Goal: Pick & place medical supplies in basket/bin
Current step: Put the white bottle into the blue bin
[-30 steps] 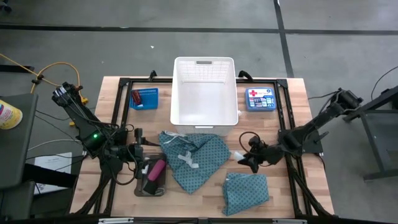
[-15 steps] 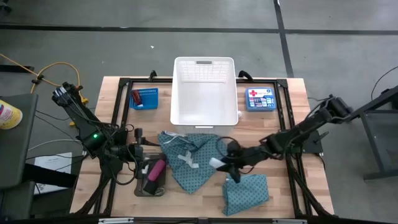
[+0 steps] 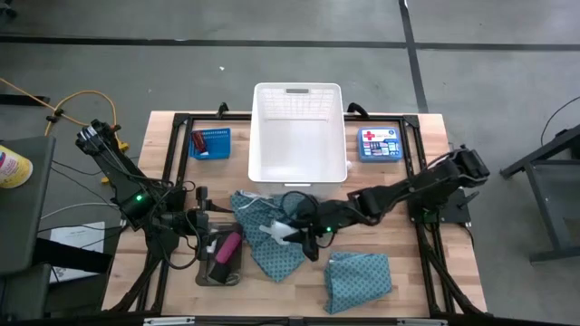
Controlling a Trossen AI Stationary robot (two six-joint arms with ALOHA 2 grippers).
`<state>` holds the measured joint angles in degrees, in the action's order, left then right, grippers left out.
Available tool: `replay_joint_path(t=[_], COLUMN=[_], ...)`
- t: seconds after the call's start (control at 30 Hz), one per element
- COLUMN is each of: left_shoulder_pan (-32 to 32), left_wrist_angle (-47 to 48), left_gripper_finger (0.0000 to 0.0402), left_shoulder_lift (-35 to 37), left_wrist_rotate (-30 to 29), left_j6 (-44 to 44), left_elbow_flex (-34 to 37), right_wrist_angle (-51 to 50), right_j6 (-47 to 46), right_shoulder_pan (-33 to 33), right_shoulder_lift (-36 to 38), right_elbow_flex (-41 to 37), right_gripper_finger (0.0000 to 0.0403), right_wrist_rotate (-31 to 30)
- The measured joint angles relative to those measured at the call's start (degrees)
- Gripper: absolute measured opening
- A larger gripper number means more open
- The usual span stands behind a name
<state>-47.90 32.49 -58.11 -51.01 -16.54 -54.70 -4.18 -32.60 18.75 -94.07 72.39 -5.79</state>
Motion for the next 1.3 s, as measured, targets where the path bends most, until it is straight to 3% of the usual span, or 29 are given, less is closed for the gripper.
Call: replay_joint_path(t=[0.27, 0.73, 1.17, 1.3], left_shoulder_pan=[0.2, 13.9, 22.0, 23.2], left_wrist_angle=[-0.5, -18.5, -24.0, -24.4], left_gripper_finger=[0.0223, 0.0223, 0.0223, 0.0223], left_shoulder_lift=[0.0, -5.7, -7.8, -7.8], left_wrist_rotate=[0.4, 19.4, 32.8, 33.8], left_j6=[0.0, 14.9, 17.2, 17.2], left_elbow_flex=[0.0, 0.0, 0.0, 0.0], right_wrist_angle=[0.0, 0.6, 0.6, 1.8], right_j6=[1.3, 2.7, 6.4, 8.4], right_shoulder_pan=[-1.6, -1.4, -1.5, -1.6], right_shoulder_lift=[-0.1, -0.1, -0.1, -0.1], right_elbow_flex=[0.0, 0.0, 0.0, 0.0], right_gripper_finger=[0.0133, 0.0133, 0.0133, 0.0133], right_wrist_rotate=[1.3, 1.7, 1.7, 1.6])
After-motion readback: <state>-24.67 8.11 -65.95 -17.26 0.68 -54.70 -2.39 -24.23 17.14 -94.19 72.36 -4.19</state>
